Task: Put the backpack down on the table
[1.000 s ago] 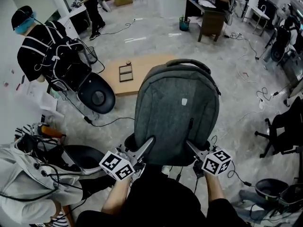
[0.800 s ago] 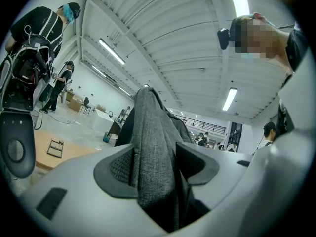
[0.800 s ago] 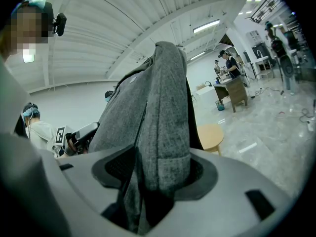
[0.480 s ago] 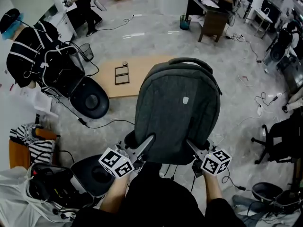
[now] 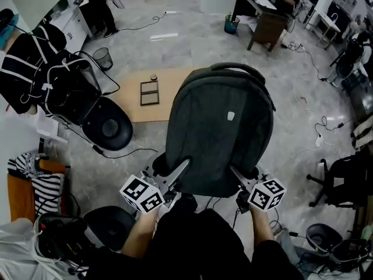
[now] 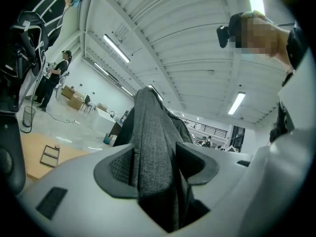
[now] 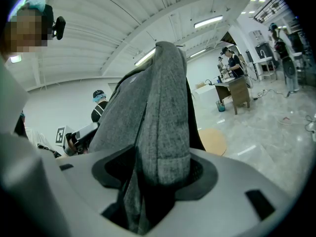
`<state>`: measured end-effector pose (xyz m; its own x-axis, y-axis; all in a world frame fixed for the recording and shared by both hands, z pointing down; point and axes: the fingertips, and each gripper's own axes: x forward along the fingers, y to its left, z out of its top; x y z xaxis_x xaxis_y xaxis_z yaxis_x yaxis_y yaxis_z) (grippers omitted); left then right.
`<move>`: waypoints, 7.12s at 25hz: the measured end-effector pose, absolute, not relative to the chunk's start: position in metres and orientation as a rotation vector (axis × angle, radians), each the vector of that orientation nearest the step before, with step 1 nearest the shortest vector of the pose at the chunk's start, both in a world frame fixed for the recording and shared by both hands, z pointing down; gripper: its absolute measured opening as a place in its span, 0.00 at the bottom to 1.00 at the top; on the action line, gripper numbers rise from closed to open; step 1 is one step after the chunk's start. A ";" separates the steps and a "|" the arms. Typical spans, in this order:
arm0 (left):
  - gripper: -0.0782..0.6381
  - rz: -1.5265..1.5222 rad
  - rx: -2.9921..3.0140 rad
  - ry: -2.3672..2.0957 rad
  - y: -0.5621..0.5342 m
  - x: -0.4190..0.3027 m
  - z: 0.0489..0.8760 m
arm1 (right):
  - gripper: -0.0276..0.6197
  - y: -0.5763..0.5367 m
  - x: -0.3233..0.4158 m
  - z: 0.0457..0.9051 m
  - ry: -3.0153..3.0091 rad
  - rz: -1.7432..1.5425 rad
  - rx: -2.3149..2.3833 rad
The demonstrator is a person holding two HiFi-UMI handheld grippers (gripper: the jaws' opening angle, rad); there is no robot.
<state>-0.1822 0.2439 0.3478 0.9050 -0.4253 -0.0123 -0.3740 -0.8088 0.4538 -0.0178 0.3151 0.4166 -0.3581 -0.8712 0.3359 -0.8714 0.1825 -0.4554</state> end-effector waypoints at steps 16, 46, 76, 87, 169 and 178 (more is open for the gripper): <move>0.45 -0.132 2.607 -0.529 0.177 -0.153 0.352 | 0.41 0.256 0.009 0.420 -2.375 0.961 1.823; 0.45 -0.099 2.580 -0.672 0.037 0.013 0.350 | 0.41 0.099 0.177 0.424 -2.471 1.004 1.675; 0.45 -0.125 2.464 -0.805 -0.163 -0.019 0.402 | 0.41 -0.115 0.152 0.473 -2.461 1.060 1.495; 0.45 -0.109 2.469 -0.762 -0.200 -0.026 0.430 | 0.41 -0.144 0.144 0.500 -2.438 1.054 1.562; 0.49 0.285 1.851 -1.010 -0.314 -0.044 0.854 | 0.44 -0.251 0.143 0.885 -1.980 1.657 1.182; 0.54 0.312 1.797 -1.024 -0.324 -0.048 0.874 | 0.50 -0.257 0.147 0.898 -1.933 1.722 1.226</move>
<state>-0.0480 -0.3237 0.8739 0.6075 -0.5005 0.6168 -0.7595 -0.1383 0.6357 0.1470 -0.2569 0.8978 -0.6027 -0.4021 0.6892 -0.7310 -0.0680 -0.6790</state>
